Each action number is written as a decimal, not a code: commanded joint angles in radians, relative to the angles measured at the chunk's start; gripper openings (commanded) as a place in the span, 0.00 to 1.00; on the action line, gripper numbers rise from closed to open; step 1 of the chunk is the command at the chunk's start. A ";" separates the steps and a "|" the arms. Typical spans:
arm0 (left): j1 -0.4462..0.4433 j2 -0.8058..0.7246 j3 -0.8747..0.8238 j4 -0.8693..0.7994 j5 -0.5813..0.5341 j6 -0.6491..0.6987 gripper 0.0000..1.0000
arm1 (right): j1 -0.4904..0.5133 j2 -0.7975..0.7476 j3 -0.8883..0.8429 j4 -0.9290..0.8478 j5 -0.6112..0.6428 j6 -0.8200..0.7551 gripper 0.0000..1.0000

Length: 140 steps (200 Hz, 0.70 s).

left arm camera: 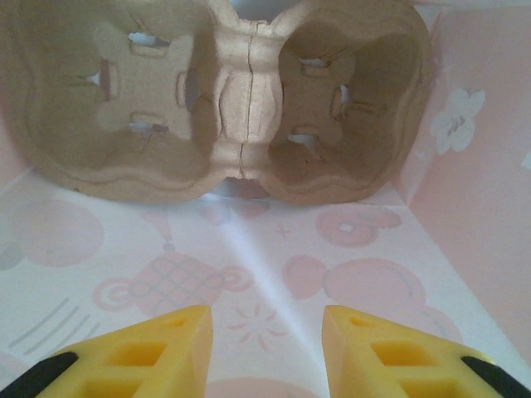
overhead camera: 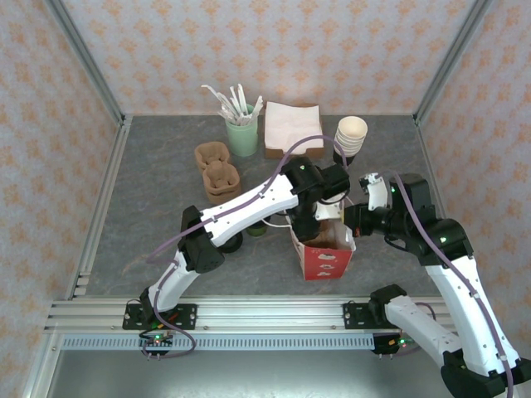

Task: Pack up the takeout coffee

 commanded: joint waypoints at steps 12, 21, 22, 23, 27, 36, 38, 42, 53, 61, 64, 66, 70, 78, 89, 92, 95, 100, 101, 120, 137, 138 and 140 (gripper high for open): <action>-0.038 -0.038 -0.052 0.126 0.064 0.040 0.40 | 0.008 -0.009 0.009 0.057 -0.042 -0.026 0.00; -0.038 -0.054 -0.076 0.145 0.064 0.044 0.40 | 0.008 -0.015 0.011 0.055 -0.037 -0.025 0.00; -0.037 -0.055 -0.080 0.148 0.065 0.045 0.40 | 0.008 -0.015 0.011 0.055 -0.036 -0.025 0.00; -0.037 -0.056 -0.082 0.150 0.065 0.046 0.40 | 0.008 -0.016 0.011 0.055 -0.035 -0.025 0.00; -0.037 -0.063 -0.092 0.158 0.061 0.049 0.40 | 0.007 -0.019 0.010 0.054 -0.032 -0.024 0.00; -0.036 -0.074 -0.115 0.171 0.055 0.057 0.40 | 0.008 -0.026 0.011 0.054 -0.022 -0.022 0.00; -0.036 -0.074 -0.118 0.173 0.052 0.060 0.40 | 0.008 -0.026 0.011 0.054 -0.020 -0.021 0.00; -0.037 -0.076 -0.122 0.172 0.050 0.064 0.40 | 0.008 -0.029 0.011 0.054 -0.016 -0.021 0.00; -0.034 -0.076 -0.128 0.170 0.046 0.073 0.40 | 0.008 -0.038 0.010 0.054 -0.007 -0.018 0.00; -0.032 -0.075 -0.135 0.174 0.048 0.079 0.40 | 0.008 -0.042 0.009 0.050 0.002 -0.015 0.00; -0.032 -0.077 -0.136 0.175 0.048 0.080 0.40 | 0.008 -0.043 0.009 0.050 0.004 -0.016 0.00; -0.032 -0.077 -0.137 0.175 0.049 0.082 0.40 | 0.008 -0.045 0.009 0.048 0.005 -0.016 0.00; -0.032 -0.078 -0.141 0.181 0.053 0.085 0.40 | 0.007 -0.046 0.008 0.047 0.007 -0.015 0.00; -0.030 -0.083 -0.151 0.195 0.058 0.090 0.40 | 0.008 -0.051 0.007 0.040 0.014 -0.017 0.00; -0.029 -0.089 -0.163 0.208 0.066 0.098 0.40 | 0.007 -0.057 0.005 0.032 0.030 -0.018 0.00; -0.028 -0.090 -0.163 0.210 0.068 0.102 0.40 | 0.008 -0.058 0.005 0.028 0.034 -0.018 0.00; -0.028 -0.089 -0.164 0.211 0.069 0.105 0.40 | 0.008 -0.060 0.005 0.024 0.039 -0.020 0.00; -0.028 -0.089 -0.165 0.213 0.071 0.108 0.41 | 0.008 -0.062 0.006 0.017 0.045 -0.022 0.00; -0.028 -0.089 -0.165 0.214 0.071 0.109 0.41 | 0.007 -0.062 0.006 0.015 0.047 -0.022 0.00; -0.028 -0.083 -0.172 0.221 0.076 0.137 0.42 | 0.008 -0.072 0.001 -0.001 0.074 -0.034 0.00; -0.029 -0.078 -0.180 0.234 0.078 0.156 0.42 | 0.008 -0.074 -0.003 -0.010 0.090 -0.044 0.00; -0.029 -0.078 -0.180 0.233 0.078 0.157 0.42 | 0.008 -0.073 -0.003 -0.011 0.090 -0.043 0.00; -0.029 -0.077 -0.180 0.235 0.080 0.157 0.42 | 0.008 -0.074 -0.002 -0.013 0.091 -0.044 0.00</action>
